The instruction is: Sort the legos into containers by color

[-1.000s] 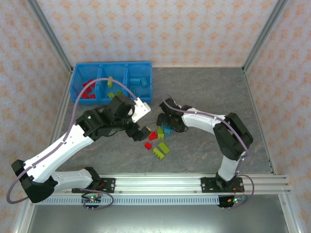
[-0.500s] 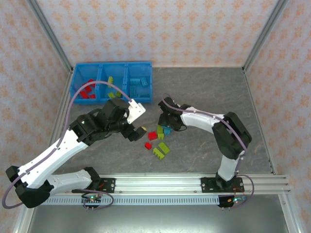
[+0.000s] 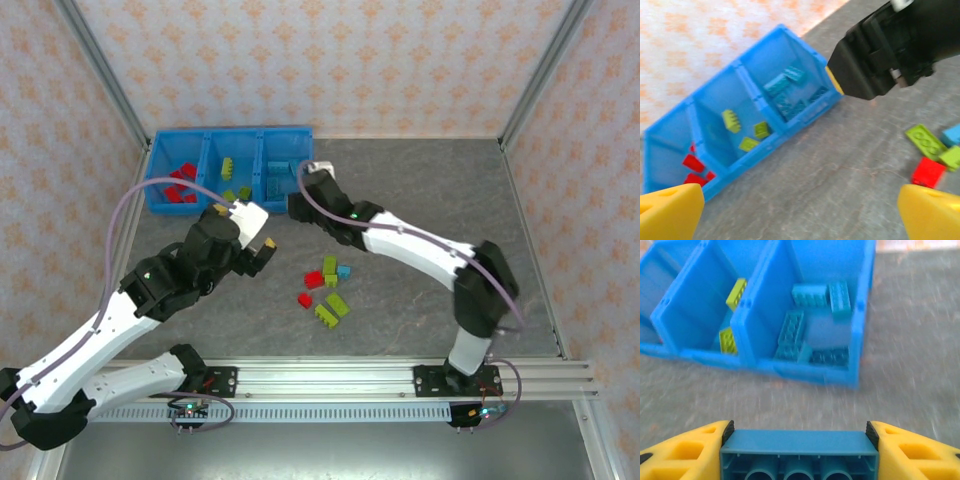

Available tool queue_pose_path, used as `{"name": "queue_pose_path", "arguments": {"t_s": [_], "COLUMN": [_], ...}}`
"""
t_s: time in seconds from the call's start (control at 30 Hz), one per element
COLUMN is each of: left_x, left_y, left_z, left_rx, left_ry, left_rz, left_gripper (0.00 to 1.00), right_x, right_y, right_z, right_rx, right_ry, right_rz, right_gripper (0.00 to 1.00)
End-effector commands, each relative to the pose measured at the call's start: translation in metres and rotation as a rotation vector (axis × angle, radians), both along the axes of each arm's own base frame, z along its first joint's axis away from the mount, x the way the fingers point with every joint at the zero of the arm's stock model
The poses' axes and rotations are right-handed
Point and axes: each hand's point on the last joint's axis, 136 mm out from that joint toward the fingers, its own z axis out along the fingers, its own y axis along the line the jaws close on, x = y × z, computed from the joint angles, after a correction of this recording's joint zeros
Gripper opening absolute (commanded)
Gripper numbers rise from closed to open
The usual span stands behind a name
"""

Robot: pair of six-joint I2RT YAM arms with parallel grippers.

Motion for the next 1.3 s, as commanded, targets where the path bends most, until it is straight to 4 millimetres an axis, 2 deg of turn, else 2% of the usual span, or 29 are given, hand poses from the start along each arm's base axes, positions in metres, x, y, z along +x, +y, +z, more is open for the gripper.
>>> {"name": "queue_pose_path", "arguments": {"t_s": [0.0, 0.13, 0.23, 0.3, 0.43, 0.6, 0.77, 0.8, 0.83, 0.93, 1.0, 1.1, 1.17, 1.27], "left_x": [0.009, 0.01, 0.009, 0.009, 0.01, 0.012, 0.014, 0.014, 0.013, 0.012, 0.012, 0.014, 0.014, 0.017], "left_y": [0.022, 0.027, 0.026, 0.025, 0.026, 0.025, 0.024, 0.024, 0.023, 0.014, 0.0, -0.027, -0.043, -0.065], "left_z": [0.015, 0.015, 0.015, 0.015, 0.013, 0.01, 0.01, 0.011, 0.014, 0.025, 0.019, -0.01, -0.038, -0.078], "left_rx": [0.023, 0.043, 0.028, 0.015, 0.022, 0.018, -0.002, -0.019, -0.047, -0.177, -0.267, -0.366, -0.41, -0.484], "left_ry": [-0.106, -0.118, -0.119, -0.123, -0.121, -0.111, -0.103, -0.099, -0.095, -0.064, 0.005, 0.182, 0.304, 0.441], "left_rz": [0.132, 0.156, 0.152, 0.148, 0.154, 0.154, 0.156, 0.157, 0.159, 0.163, 0.158, 0.161, 0.189, 0.245], "left_gripper": [1.0, 1.0, 1.0, 1.0, 1.0, 1.0, 1.0, 1.0, 1.0, 1.0, 1.0, 1.0, 1.0, 1.0], "right_x": [0.046, 0.084, 0.107, 0.118, 0.12, 0.103, 0.06, 0.051, 0.036, -0.012, -0.047, -0.095, -0.125, -0.156], "right_y": [0.02, 0.041, 0.048, 0.048, 0.046, 0.032, -0.006, -0.014, -0.025, -0.051, -0.066, -0.093, -0.112, -0.131], "right_z": [-0.001, -0.014, -0.027, -0.029, -0.02, 0.016, 0.059, 0.061, 0.072, 0.084, 0.085, 0.08, 0.074, 0.061], "right_rx": [-0.192, -0.325, -0.388, -0.41, -0.427, -0.382, -0.29, -0.277, -0.248, -0.169, -0.114, -0.029, 0.023, 0.084], "right_ry": [-0.15, -0.19, -0.206, -0.203, -0.202, -0.205, -0.213, -0.202, -0.202, -0.159, -0.114, -0.04, 0.011, 0.081], "right_rz": [0.026, 0.006, -0.026, -0.042, -0.041, -0.044, -0.056, -0.054, -0.046, 0.025, 0.087, 0.129, 0.141, 0.147], "right_gripper": [0.57, 0.59, 0.66, 0.75, 0.83, 0.85, 0.85, 0.86, 0.86, 0.87, 0.89, 0.91, 0.93, 0.95]}}
